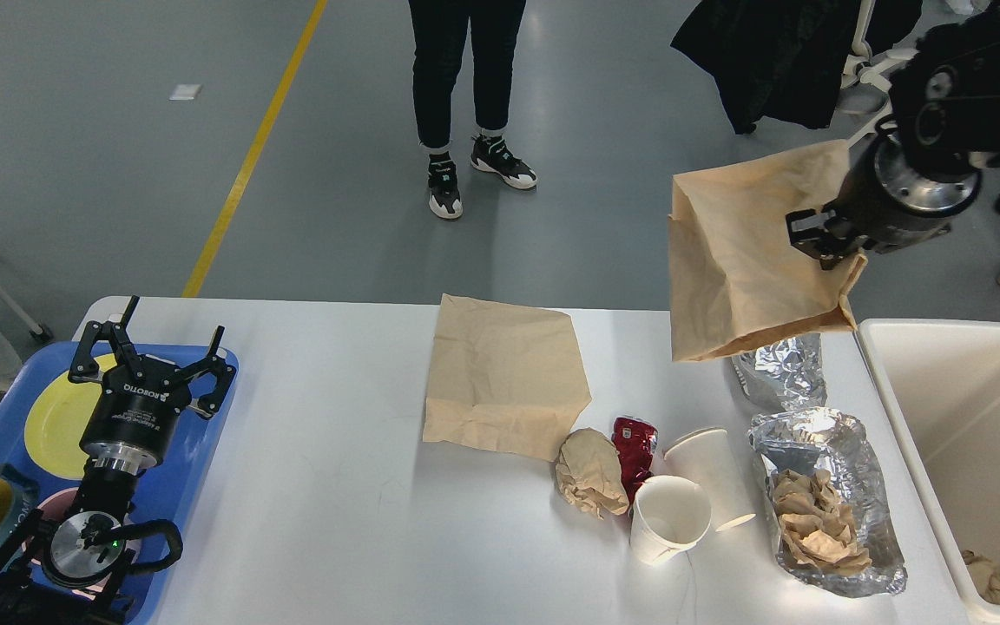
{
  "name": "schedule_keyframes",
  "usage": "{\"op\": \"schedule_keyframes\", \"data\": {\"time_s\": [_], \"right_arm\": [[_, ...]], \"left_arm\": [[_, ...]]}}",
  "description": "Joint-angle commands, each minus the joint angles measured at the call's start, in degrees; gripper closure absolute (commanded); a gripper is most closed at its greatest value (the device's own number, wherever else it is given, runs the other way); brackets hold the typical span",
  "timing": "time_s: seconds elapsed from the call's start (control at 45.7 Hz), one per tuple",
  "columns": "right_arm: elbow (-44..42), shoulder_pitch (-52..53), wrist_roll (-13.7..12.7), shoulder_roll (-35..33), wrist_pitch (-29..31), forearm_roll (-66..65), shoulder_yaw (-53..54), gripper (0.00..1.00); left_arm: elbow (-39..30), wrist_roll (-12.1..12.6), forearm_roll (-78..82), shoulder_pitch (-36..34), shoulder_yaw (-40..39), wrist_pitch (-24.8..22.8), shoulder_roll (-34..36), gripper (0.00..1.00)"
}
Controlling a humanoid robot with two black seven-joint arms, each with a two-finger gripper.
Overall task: Tidy desktop
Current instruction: 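Lift the brown paper bag and carry it toward the white bin, then lower the paper bag into the white bin and open the right gripper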
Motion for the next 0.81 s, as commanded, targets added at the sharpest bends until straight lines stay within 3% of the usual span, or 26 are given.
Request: {"op": "schedule_keyframes", "data": {"time_s": [0.0, 0.088, 0.175, 0.372, 0.547, 0.679, 0.701, 0.788], "right_arm": [[10.2, 10.5, 3.5, -0.4, 1.2, 0.0, -6.9, 1.00], [12.9, 13.5, 8.6, -0.1, 1.5, 0.0, -9.9, 1.00], [13.2, 14.1, 11.1, 0.8, 1.5, 0.0, -13.4, 1.00], [12.4, 14.2, 11.7, -0.3, 0.6, -0.2, -20.2, 1.00], [1.6, 8.2, 11.0, -13.3, -1.2, -4.3, -27.8, 1.00], [-12.6, -3.0, 10.5, -26.0, -2.5, -7.6, -26.3, 1.00], [-18.7, -11.2, 10.7, -29.4, -4.4, -7.4, -24.1, 1.00], [-25.1, -26.4, 10.6, -32.2, -10.4, -7.4, -15.2, 1.00]], "left_arm": [[0.1, -0.1, 0.0, 0.1, 0.0, 0.0, 0.1, 0.04], [0.0, -0.1, -0.1, 0.1, 0.0, 0.0, 0.0, 0.04], [0.0, -0.1, -0.1, 0.1, 0.0, 0.0, 0.0, 0.04], [0.0, -0.1, 0.0, 0.1, 0.0, 0.0, 0.0, 0.04], [0.1, -0.2, -0.1, 0.1, 0.1, 0.0, 0.1, 0.04], [0.1, -0.2, -0.1, 0.1, 0.1, 0.0, 0.1, 0.04], [0.1, -0.2, -0.1, 0.1, 0.1, 0.0, 0.1, 0.04], [0.0, -0.2, -0.1, 0.1, 0.1, 0.0, 0.1, 0.04]]}}
